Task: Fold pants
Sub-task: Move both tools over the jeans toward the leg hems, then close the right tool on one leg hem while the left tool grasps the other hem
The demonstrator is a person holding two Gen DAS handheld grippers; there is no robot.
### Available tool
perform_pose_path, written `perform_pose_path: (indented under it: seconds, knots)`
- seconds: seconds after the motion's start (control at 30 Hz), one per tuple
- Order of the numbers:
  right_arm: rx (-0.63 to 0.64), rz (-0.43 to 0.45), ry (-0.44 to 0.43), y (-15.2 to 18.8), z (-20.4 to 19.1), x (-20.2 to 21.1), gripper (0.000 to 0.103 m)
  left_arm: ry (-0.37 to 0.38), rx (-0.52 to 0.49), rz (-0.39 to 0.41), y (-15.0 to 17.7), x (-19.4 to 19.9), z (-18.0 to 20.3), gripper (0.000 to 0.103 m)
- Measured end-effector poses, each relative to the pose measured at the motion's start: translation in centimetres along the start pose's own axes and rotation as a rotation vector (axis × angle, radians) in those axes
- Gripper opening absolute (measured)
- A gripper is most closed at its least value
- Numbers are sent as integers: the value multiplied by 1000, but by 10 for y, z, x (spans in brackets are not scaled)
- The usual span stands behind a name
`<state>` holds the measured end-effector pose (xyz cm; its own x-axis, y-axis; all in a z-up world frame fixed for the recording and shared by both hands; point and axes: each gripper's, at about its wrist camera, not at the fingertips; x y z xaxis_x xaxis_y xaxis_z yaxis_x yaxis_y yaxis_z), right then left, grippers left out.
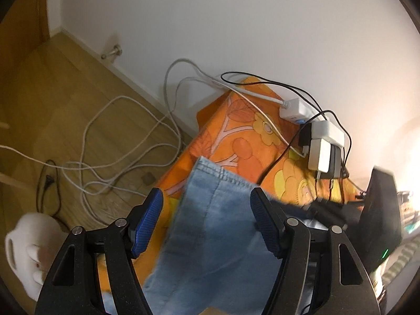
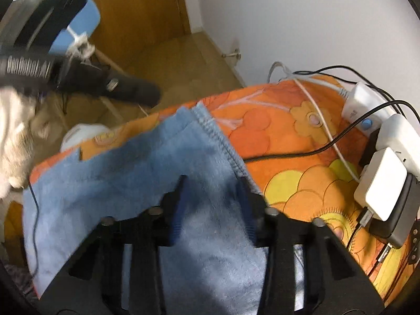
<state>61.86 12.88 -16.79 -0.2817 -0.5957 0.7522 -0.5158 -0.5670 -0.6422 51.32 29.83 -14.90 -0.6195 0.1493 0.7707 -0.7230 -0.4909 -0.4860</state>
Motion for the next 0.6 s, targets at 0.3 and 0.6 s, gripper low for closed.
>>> perform_pose_path:
  seconds: [0.3, 0.6]
  knots:
    - [12, 120, -25, 23, -40, 34, 5, 48, 112, -47, 1, -22, 10, 69]
    - [-4, 183, -45, 52, -60, 59, 5, 45, 129, -75, 16, -39, 14, 68]
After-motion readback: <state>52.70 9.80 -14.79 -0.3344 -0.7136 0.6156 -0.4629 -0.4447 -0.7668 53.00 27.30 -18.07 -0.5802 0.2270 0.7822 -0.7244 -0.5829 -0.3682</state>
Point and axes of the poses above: each gripper's, at about its wrist camera, not at the fingertips, and x roughly against the way its jaws point, z to its right, y to its underside, and after that the axes turned 10 degrees about z, right-handed
